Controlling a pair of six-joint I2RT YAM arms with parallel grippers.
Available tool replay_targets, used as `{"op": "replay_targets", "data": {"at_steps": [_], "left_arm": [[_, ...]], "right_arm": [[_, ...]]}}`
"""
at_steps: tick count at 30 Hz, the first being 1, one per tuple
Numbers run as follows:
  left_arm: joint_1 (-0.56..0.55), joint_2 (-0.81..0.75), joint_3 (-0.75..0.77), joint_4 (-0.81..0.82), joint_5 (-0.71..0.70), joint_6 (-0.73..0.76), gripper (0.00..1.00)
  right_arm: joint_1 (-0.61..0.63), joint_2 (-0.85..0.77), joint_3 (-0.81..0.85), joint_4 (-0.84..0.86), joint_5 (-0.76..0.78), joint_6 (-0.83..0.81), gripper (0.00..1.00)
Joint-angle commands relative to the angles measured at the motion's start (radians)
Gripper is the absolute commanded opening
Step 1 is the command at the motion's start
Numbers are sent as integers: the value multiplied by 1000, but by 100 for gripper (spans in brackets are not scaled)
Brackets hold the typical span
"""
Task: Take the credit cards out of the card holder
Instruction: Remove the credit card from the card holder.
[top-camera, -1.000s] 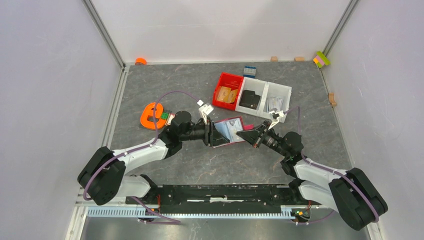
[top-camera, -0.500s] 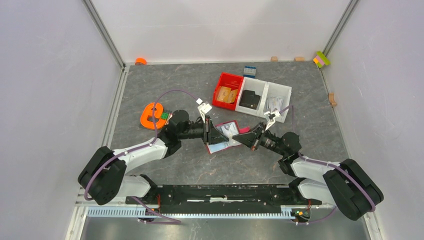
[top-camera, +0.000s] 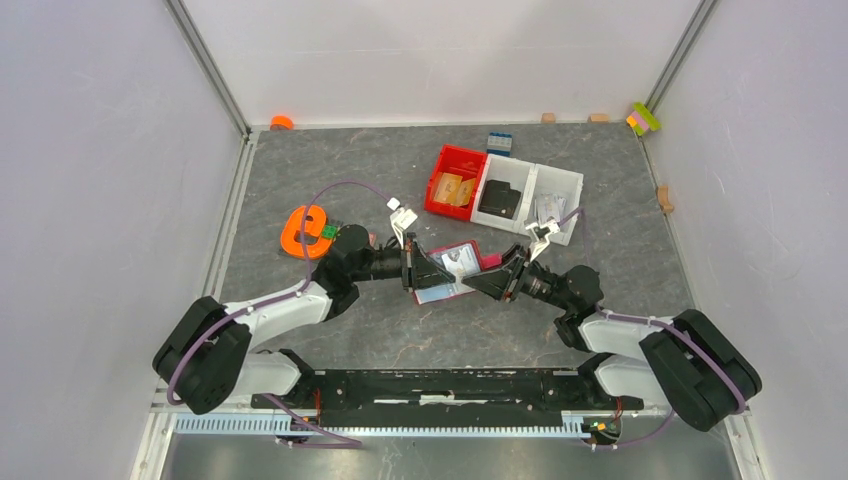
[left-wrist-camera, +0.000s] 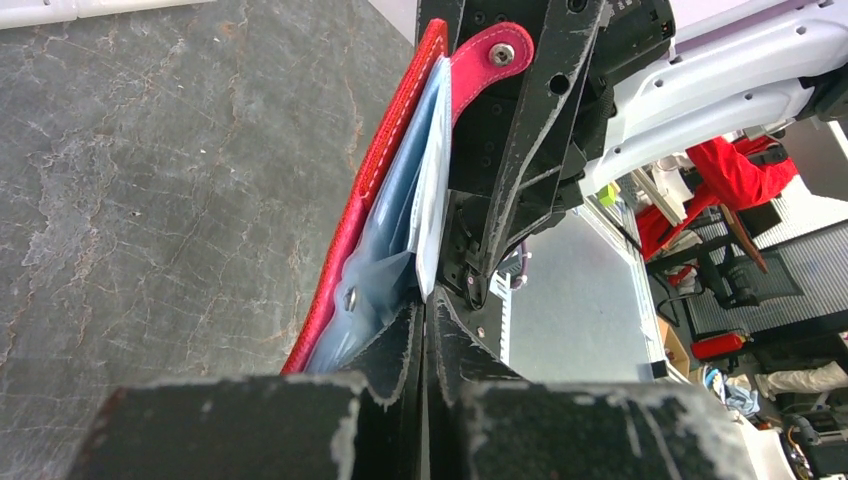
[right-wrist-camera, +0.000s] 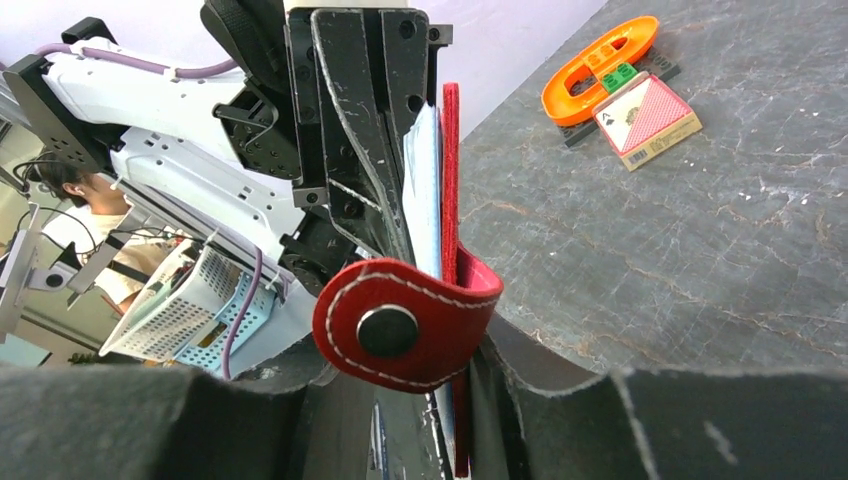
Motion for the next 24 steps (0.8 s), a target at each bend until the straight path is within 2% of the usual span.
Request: {"op": "replay_targets", "data": {"at_steps": [1,4,12,24], "left_arm": [[12,-1,24,15,-14,-11,2],[17,25,37,7,-3,-21,2],[27,54,43,29,30,-51,2],[34,67,46,34,37,-59,2]], "right_arm": [[-24,-51,13,47,-6,-26,39],[-47,-80,-9,54,10,-27,40],[-103,-96,-49,92,29,12,0],[-143,-66,-68,172,5,77,0]]}}
